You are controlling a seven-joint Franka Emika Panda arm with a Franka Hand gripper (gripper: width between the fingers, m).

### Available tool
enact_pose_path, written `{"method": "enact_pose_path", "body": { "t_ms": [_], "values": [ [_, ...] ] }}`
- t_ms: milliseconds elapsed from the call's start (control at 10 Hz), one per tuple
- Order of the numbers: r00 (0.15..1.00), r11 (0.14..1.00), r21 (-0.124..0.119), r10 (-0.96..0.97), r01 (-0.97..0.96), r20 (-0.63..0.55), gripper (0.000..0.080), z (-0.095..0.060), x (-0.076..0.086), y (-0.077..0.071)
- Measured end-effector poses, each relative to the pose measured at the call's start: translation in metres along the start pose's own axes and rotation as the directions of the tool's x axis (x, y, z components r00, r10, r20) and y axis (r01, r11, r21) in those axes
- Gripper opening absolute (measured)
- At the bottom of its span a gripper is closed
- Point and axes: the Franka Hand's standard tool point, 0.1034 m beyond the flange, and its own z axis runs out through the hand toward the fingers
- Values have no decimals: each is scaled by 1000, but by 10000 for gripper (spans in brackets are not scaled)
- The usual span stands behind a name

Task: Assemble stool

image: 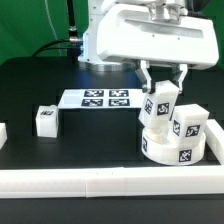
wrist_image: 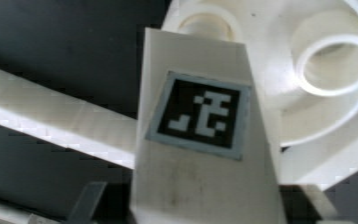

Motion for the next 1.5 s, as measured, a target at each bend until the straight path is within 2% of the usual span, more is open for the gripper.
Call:
{"method": "enact_pose_path", "body": {
  "t_ms": [300,400,500,600,700,900,1000,1100,1200,1300,1500],
  "values": [
    [999,1000,-25,9,-10,-38,324,2,-10,7],
    [1000,1000,-7,15,-15,3,324,2,-9,6],
    [1000,1000,-5,15,-15,8,481,3,-10,6],
    [1000,1000,-4,15,-15,13,481,4,-11,5],
    [999,1000,2,16,-16,29,592,4,-12,6],
    [994,998,26,56,-59,96,592,-12,-3,25],
    [989,997,41,66,-72,131,647,-16,0,27],
    [981,994,63,73,-85,181,647,-21,4,31],
    [974,993,83,62,-82,218,647,-28,11,41],
    [975,994,80,61,-80,214,650,-29,16,49],
    [974,994,84,55,-75,221,650,-27,12,44]
  ]
}}
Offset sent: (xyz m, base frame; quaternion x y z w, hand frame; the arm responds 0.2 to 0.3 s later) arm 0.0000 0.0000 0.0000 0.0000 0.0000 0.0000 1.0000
